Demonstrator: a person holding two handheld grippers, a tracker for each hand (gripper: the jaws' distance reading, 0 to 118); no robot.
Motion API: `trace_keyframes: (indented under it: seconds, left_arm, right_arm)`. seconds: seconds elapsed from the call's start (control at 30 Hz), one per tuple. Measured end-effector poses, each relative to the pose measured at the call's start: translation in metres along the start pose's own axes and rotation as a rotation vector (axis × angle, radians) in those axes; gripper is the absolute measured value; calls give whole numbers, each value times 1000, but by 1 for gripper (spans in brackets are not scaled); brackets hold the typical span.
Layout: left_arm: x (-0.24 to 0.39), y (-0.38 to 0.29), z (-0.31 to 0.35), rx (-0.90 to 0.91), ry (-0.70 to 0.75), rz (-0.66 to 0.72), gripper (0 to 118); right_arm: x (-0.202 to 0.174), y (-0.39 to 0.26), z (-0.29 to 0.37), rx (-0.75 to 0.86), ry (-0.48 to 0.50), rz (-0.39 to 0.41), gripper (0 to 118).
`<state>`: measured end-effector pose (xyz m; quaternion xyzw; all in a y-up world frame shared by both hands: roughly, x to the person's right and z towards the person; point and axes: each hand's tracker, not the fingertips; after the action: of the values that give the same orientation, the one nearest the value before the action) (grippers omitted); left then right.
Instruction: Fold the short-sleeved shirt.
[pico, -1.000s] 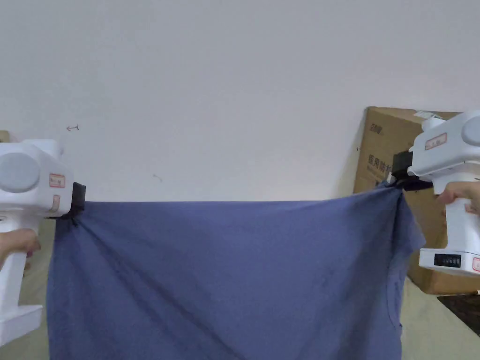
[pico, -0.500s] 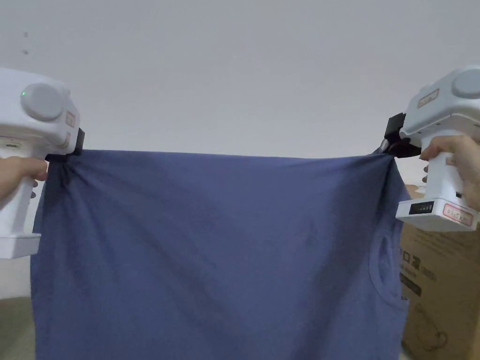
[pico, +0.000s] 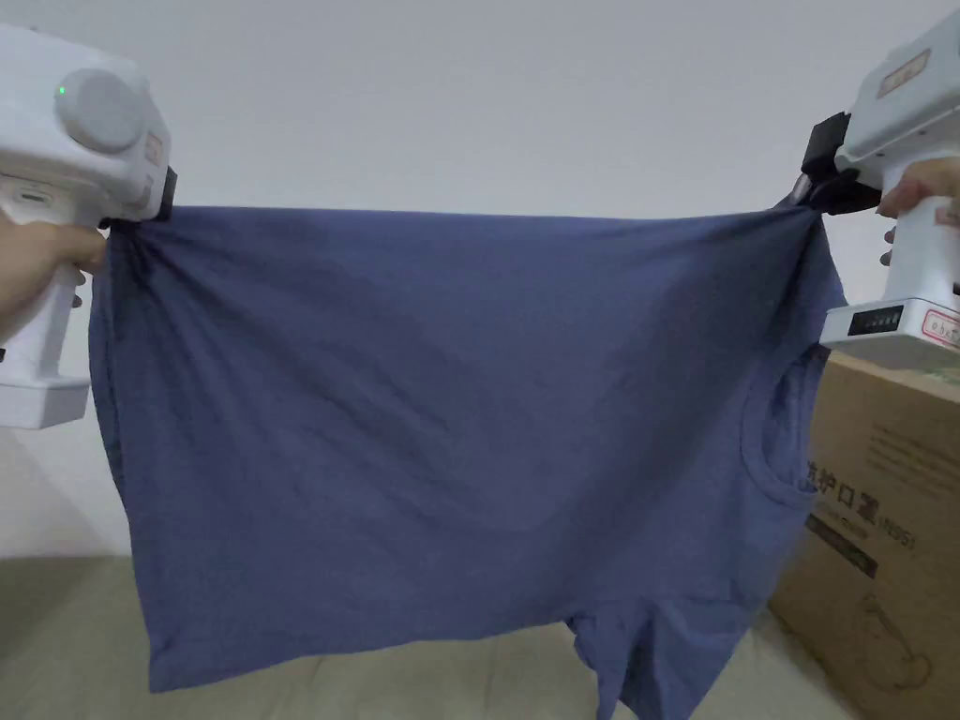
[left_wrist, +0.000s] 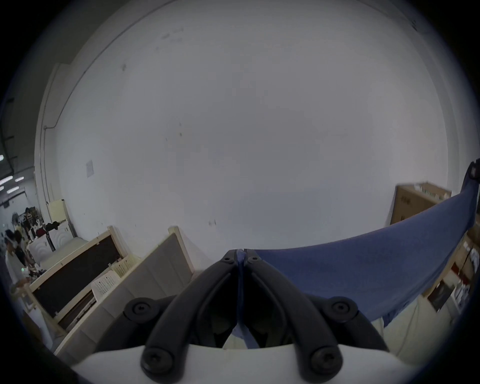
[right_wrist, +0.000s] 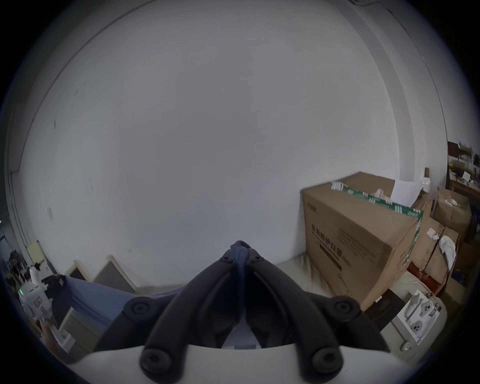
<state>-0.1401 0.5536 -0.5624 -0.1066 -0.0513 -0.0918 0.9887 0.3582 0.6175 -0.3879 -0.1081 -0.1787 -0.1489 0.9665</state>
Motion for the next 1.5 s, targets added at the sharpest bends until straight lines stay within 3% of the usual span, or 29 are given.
trace_keyframes:
  seconds: [0.07, 0.17, 0.3, 0.33, 0.4, 0.5, 0.6, 0.63, 0.77, 0.83, 0.87, 0.93, 1.0, 1.1, 1.27, 1.5]
  left_arm:
    - [12, -34, -24, -72, -5, -30, 2]
    - [36, -103, -66, -215, -13, -29, 2]
    - [71, -211, -115, -426, -45, -53, 2]
    - [79, -243, -125, -482, -72, -48, 2]
    - [97, -304, -138, -584, -68, -48, 2]
    - [112, -386, -150, -740, -108, -11, 2]
    - [117, -444, -138, -800, -122, -72, 2]
    - [113, -459, -120, -770, -129, -69, 2]
    - [80, -482, -57, -741, -171, 29, 2]
    - [62, -486, -17, -732, -168, 15, 2]
    - [53, -486, 3, -723, -169, 29, 2]
    - [33, -488, 45, -710, -176, 159, 2]
    - [19, -496, 88, -720, -192, 205, 2]
    - [8, -510, 153, -700, -143, 100, 2]
    - [-14, -546, 236, -773, -152, 37, 2]
    - [-31, -569, 292, -760, -158, 77, 6]
  right_arm:
    - [5, -36, -21, -65, -10, 16, 3]
    - [25, -101, -70, -195, -23, -29, 3]
    - [53, -204, -137, -386, -137, -4, 3]
    - [64, -236, -151, -424, -169, -33, 3]
    - [86, -297, -177, -559, -145, -84, 3]
    - [113, -386, -189, -701, -214, -103, 3]
    - [147, -451, -185, -819, -241, -115, 3]
    - [157, -466, -177, -840, -245, -118, 3]
    - [171, -483, -95, -805, -166, -278, 3]
    - [181, -487, -61, -807, -146, -240, 3]
    - [185, -490, -43, -789, -144, -179, 3]
    - [184, -499, 2, -800, -147, -125, 3]
    - [184, -511, 46, -804, -125, -149, 3]
    - [183, -527, 109, -808, -113, -156, 3]
    - [169, -567, 212, -833, -128, -129, 3]
    - [176, -604, 267, -855, -169, -189, 3]
